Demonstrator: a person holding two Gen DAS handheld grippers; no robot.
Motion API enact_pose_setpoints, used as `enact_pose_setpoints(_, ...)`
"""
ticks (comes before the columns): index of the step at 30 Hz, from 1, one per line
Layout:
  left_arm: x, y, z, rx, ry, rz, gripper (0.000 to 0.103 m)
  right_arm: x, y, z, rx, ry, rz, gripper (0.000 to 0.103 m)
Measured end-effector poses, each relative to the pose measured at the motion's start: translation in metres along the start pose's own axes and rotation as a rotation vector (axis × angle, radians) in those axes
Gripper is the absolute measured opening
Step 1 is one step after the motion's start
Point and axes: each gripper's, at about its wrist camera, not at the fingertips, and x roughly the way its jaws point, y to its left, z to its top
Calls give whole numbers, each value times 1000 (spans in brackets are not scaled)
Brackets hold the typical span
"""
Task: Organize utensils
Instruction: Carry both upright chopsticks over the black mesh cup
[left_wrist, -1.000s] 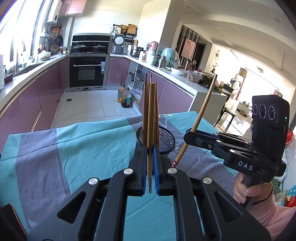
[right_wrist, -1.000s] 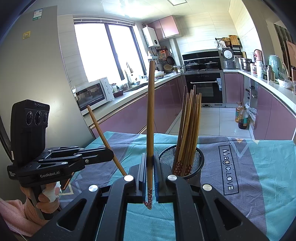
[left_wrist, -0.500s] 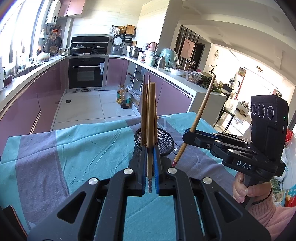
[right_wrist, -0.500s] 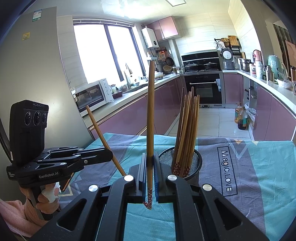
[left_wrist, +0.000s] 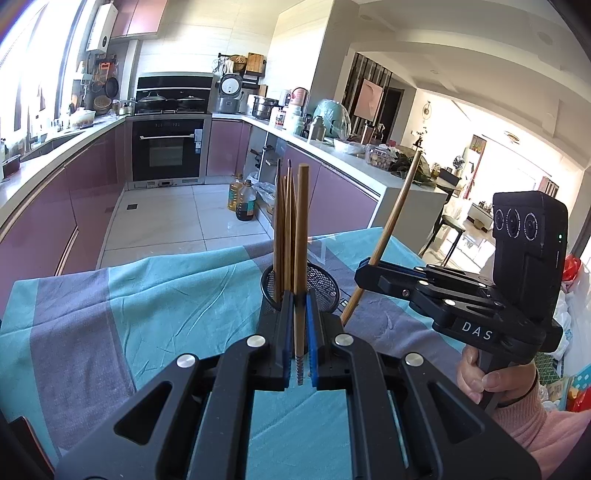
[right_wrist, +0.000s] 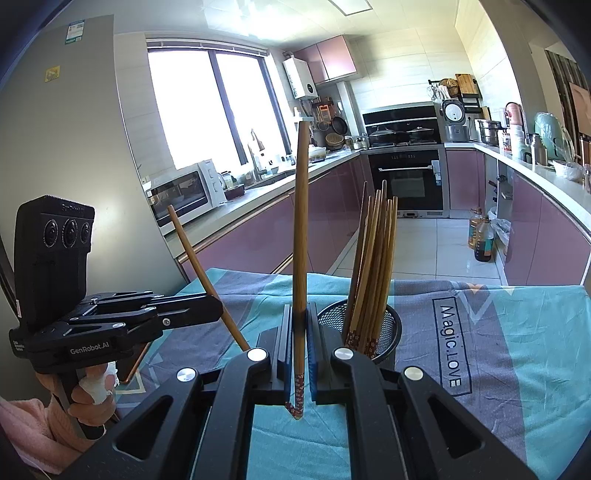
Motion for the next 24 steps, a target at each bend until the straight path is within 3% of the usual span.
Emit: enact_pose_setpoints(24,-11,-9,10,34,-34,5,7,-3,-3,12,-14,-30,11,6)
